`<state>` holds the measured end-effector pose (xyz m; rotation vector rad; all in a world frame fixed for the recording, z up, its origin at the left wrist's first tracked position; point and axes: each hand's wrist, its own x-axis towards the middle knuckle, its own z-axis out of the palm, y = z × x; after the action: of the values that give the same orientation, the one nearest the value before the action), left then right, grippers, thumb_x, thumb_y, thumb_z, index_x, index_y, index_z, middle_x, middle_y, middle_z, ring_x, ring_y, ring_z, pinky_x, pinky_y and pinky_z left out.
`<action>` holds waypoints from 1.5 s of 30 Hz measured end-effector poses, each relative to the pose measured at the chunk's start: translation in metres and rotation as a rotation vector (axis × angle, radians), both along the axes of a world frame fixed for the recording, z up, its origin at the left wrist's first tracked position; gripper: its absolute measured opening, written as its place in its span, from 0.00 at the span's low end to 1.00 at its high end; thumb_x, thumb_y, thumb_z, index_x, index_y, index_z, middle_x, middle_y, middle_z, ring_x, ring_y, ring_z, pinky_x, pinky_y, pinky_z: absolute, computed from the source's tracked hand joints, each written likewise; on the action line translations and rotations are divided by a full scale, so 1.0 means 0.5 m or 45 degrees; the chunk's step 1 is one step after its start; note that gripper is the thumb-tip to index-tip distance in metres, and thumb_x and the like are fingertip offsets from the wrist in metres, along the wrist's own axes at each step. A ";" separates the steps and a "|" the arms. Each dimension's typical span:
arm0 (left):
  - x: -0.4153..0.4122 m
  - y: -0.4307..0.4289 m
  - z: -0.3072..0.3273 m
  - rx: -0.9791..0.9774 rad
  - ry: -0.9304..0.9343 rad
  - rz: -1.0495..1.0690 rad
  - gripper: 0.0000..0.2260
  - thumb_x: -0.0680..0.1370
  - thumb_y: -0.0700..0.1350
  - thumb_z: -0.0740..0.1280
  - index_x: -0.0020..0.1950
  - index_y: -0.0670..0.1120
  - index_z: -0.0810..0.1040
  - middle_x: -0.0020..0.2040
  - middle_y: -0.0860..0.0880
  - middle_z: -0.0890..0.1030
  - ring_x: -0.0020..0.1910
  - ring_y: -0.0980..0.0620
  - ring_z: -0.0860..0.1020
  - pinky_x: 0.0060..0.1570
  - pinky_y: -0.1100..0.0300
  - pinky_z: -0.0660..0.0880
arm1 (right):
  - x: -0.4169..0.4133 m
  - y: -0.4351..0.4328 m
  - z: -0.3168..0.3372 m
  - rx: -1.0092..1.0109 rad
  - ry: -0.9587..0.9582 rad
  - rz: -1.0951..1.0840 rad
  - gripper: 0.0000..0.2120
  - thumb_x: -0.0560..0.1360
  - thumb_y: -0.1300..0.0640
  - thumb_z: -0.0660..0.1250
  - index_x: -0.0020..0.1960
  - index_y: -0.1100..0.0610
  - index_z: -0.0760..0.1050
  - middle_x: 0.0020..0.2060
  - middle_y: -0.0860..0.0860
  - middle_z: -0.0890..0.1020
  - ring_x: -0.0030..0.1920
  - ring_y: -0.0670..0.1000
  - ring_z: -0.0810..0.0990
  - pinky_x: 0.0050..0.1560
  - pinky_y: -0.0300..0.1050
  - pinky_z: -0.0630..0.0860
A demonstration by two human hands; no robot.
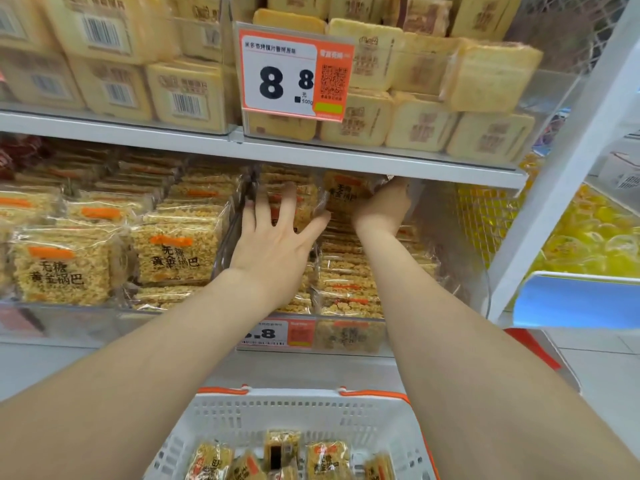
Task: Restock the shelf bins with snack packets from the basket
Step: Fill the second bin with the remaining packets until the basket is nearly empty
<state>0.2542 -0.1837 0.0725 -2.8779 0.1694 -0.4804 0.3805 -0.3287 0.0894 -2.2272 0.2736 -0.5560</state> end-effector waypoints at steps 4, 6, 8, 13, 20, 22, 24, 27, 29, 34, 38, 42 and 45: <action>-0.008 -0.007 0.004 -0.006 0.011 -0.004 0.42 0.76 0.47 0.70 0.83 0.58 0.49 0.81 0.34 0.43 0.77 0.22 0.51 0.77 0.31 0.55 | -0.004 0.003 -0.011 -0.223 0.106 0.169 0.14 0.79 0.65 0.68 0.64 0.61 0.76 0.61 0.59 0.81 0.63 0.61 0.80 0.61 0.52 0.80; -0.010 -0.007 0.007 0.019 -0.002 -0.021 0.40 0.76 0.48 0.70 0.82 0.57 0.52 0.81 0.34 0.44 0.76 0.25 0.54 0.77 0.33 0.56 | -0.004 0.002 -0.021 -0.331 0.151 0.209 0.20 0.78 0.65 0.68 0.69 0.56 0.74 0.66 0.59 0.79 0.68 0.63 0.76 0.66 0.59 0.77; -0.012 -0.007 0.011 0.044 -0.004 -0.033 0.38 0.76 0.49 0.70 0.82 0.55 0.53 0.81 0.34 0.46 0.75 0.27 0.56 0.76 0.34 0.57 | -0.006 -0.002 -0.023 -0.411 0.216 0.191 0.27 0.78 0.64 0.68 0.75 0.49 0.69 0.76 0.58 0.69 0.76 0.65 0.64 0.73 0.64 0.67; -0.023 -0.013 0.026 0.024 0.029 -0.038 0.34 0.76 0.49 0.71 0.79 0.50 0.60 0.78 0.35 0.53 0.73 0.31 0.60 0.75 0.36 0.60 | -0.027 -0.019 -0.013 -0.452 0.360 0.341 0.35 0.79 0.63 0.64 0.81 0.43 0.61 0.79 0.58 0.65 0.76 0.64 0.65 0.74 0.63 0.67; -0.066 -0.012 0.048 -0.136 0.032 -0.124 0.22 0.78 0.45 0.65 0.73 0.47 0.70 0.73 0.39 0.65 0.73 0.36 0.61 0.73 0.41 0.61 | -0.124 -0.046 -0.015 -0.846 0.473 0.548 0.30 0.79 0.60 0.61 0.80 0.53 0.63 0.78 0.61 0.63 0.78 0.67 0.57 0.77 0.68 0.56; -0.086 -0.010 0.056 -0.218 0.016 -0.174 0.19 0.79 0.44 0.63 0.71 0.47 0.72 0.69 0.41 0.69 0.71 0.38 0.63 0.69 0.43 0.65 | -0.162 -0.040 0.000 -0.955 0.326 0.534 0.24 0.79 0.61 0.62 0.75 0.56 0.70 0.72 0.62 0.70 0.74 0.67 0.63 0.73 0.67 0.64; -0.112 -0.009 0.065 -0.314 0.007 -0.215 0.15 0.80 0.45 0.62 0.67 0.48 0.74 0.62 0.45 0.72 0.64 0.42 0.67 0.61 0.47 0.70 | -0.201 -0.037 0.017 -1.006 0.112 0.602 0.21 0.78 0.63 0.62 0.70 0.56 0.76 0.65 0.61 0.76 0.68 0.64 0.71 0.67 0.62 0.72; -0.161 -0.015 0.079 -0.477 0.081 -0.260 0.07 0.81 0.49 0.63 0.57 0.50 0.74 0.53 0.49 0.75 0.56 0.45 0.72 0.49 0.50 0.73 | -0.259 -0.040 0.035 -0.908 -0.061 0.760 0.14 0.77 0.61 0.60 0.55 0.55 0.83 0.52 0.55 0.83 0.53 0.59 0.81 0.52 0.55 0.81; -0.190 -0.019 0.085 -0.560 0.218 -0.219 0.05 0.80 0.52 0.63 0.49 0.52 0.74 0.45 0.51 0.77 0.49 0.45 0.77 0.39 0.51 0.72 | -0.301 -0.044 0.039 -0.865 -0.085 0.843 0.13 0.74 0.57 0.57 0.43 0.53 0.81 0.40 0.53 0.84 0.41 0.58 0.82 0.41 0.53 0.81; -0.226 -0.025 0.053 -0.208 0.744 -0.202 0.10 0.79 0.56 0.63 0.49 0.50 0.77 0.48 0.47 0.79 0.50 0.41 0.81 0.48 0.49 0.80 | -0.382 -0.068 0.003 -0.985 -0.036 1.006 0.10 0.69 0.52 0.54 0.35 0.51 0.73 0.30 0.56 0.79 0.32 0.60 0.76 0.33 0.51 0.75; -0.228 -0.026 -0.015 0.045 1.115 -0.262 0.16 0.83 0.55 0.61 0.62 0.48 0.79 0.58 0.44 0.81 0.54 0.42 0.81 0.52 0.48 0.80 | -0.421 -0.079 -0.068 -1.311 0.268 1.194 0.08 0.73 0.57 0.59 0.42 0.52 0.78 0.36 0.53 0.82 0.36 0.58 0.77 0.33 0.46 0.70; -0.230 -0.050 -0.091 0.218 1.277 -0.282 0.17 0.84 0.50 0.60 0.70 0.48 0.78 0.64 0.45 0.80 0.46 0.47 0.75 0.35 0.57 0.69 | -0.440 -0.092 -0.190 -1.527 0.627 1.250 0.08 0.77 0.61 0.61 0.48 0.55 0.79 0.41 0.54 0.81 0.39 0.58 0.79 0.32 0.45 0.69; -0.230 -0.072 -0.126 0.249 1.305 -0.323 0.16 0.85 0.49 0.60 0.71 0.47 0.76 0.56 0.47 0.78 0.37 0.50 0.70 0.32 0.57 0.65 | -0.435 -0.110 -0.291 -1.540 1.056 1.301 0.09 0.78 0.64 0.59 0.43 0.54 0.72 0.46 0.52 0.78 0.39 0.50 0.76 0.36 0.45 0.71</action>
<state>0.1390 -0.2197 0.0095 -2.6149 0.6843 0.9543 0.1632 -0.3838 -0.0560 -3.1173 -1.0311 1.0598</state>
